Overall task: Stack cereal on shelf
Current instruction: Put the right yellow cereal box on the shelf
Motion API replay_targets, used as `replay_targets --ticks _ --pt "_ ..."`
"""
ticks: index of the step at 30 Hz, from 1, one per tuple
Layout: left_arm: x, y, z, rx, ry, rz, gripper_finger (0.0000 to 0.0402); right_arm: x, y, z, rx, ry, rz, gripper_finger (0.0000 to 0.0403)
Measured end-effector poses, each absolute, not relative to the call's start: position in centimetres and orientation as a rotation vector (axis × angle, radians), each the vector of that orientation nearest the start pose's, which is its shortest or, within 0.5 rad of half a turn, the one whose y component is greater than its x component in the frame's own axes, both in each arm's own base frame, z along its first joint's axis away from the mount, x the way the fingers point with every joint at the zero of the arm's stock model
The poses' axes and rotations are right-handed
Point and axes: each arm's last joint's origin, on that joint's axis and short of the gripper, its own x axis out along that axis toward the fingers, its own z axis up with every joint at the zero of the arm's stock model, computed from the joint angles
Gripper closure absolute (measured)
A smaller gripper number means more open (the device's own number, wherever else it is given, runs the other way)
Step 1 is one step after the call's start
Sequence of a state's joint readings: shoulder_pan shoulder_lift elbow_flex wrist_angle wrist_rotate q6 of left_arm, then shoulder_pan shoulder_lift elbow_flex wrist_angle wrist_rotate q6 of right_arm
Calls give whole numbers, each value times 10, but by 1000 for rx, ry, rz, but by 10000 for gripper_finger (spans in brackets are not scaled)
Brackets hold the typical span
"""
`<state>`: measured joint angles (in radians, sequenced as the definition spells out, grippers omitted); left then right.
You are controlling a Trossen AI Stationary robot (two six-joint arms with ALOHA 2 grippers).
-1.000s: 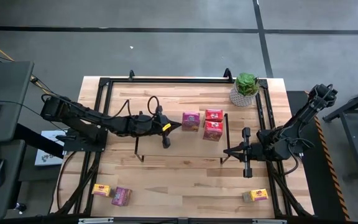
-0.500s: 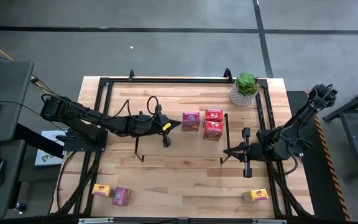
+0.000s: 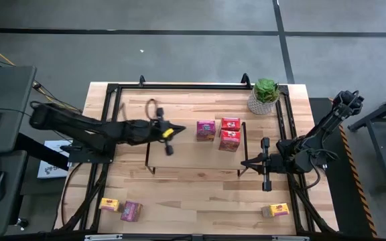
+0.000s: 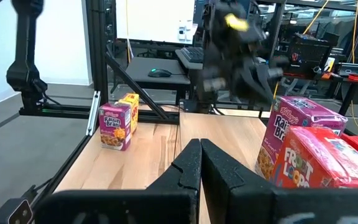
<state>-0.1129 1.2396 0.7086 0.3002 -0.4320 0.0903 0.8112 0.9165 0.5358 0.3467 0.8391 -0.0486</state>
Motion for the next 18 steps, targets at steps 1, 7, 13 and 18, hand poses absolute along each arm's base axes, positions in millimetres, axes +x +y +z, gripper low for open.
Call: replay_targets --ticks 1,7,13,18 --pt "258 -20 269 144 218 296 401 151 127 275 -75 25 -27 403" --pt "201 -39 298 117 82 173 402 151 127 274 -75 25 -27 403" --pt "156 -43 296 91 -113 92 401 151 127 275 -74 23 -27 403" --pt "137 -39 292 65 -178 81 401 151 127 275 -92 23 -27 403"
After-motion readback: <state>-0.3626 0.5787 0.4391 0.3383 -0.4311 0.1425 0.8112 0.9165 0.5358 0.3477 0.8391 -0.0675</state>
